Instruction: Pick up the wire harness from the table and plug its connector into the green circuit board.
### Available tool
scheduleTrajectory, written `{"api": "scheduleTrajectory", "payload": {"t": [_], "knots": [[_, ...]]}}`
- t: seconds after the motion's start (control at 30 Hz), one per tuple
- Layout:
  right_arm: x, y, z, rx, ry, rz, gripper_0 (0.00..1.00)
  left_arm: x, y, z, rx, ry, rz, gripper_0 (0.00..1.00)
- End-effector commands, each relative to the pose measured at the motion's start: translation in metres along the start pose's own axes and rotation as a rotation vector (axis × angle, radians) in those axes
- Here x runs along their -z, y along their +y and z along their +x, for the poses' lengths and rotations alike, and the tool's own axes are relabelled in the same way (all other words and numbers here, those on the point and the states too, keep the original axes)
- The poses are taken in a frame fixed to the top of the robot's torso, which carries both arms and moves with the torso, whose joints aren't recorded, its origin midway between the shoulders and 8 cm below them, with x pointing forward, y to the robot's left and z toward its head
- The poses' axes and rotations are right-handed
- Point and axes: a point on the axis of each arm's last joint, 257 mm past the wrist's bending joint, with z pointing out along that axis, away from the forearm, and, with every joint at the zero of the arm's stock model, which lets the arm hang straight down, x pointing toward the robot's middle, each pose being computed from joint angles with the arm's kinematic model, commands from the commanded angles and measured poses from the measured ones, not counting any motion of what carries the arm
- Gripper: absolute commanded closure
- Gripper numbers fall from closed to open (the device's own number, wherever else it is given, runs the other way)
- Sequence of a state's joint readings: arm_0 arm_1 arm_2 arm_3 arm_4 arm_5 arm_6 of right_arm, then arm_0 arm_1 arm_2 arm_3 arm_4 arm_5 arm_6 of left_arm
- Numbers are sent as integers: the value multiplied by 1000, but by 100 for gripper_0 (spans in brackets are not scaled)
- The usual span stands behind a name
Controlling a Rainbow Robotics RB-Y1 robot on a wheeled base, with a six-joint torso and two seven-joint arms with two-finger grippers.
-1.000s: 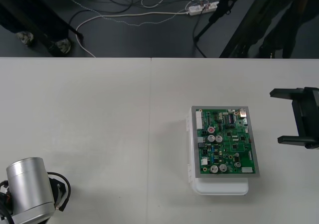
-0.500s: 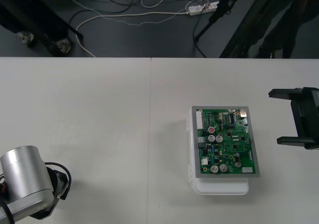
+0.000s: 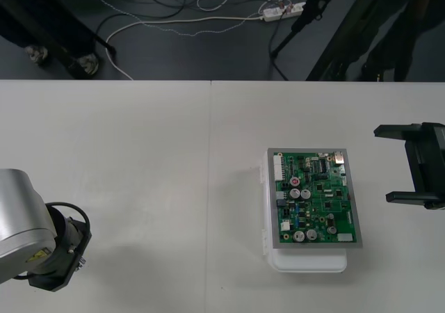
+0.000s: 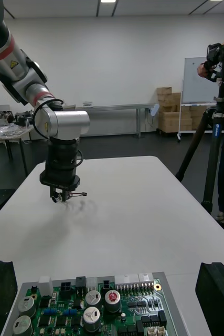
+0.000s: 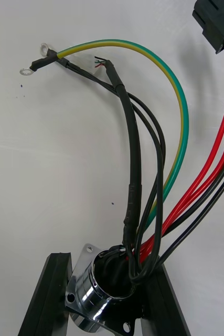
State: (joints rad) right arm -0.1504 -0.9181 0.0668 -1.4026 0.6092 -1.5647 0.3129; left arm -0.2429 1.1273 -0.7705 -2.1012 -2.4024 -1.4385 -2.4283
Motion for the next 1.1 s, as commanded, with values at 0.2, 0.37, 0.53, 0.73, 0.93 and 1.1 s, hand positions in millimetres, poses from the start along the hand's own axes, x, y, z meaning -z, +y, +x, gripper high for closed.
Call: {"api": "scheduleTrajectory", "payload": {"t": [0.2, 0.37, 0.53, 0.73, 0.93, 1.1], "knots": [[-10, 2, -9, -11, -27, -30, 0, 74, -15, -15, 259, 41, 15, 100], [-10, 3, -9, -11, -25, -32, 0, 98, -33, -13, 389, 110, 42, 100], [-9, 2, -9, -8, -25, -31, 0, 125, -50, -13, 544, 184, 64, 100], [-9, 2, -10, -13, -28, -29, 0, 156, -65, -13, 709, 267, 79, 100], [-9, 2, -10, -13, -28, -29, 0, 186, -80, -14, 901, 360, 90, 100], [-9, 2, -10, -14, -28, -29, 0, 212, -97, -21, 1086, 482, 130, 100]]}}
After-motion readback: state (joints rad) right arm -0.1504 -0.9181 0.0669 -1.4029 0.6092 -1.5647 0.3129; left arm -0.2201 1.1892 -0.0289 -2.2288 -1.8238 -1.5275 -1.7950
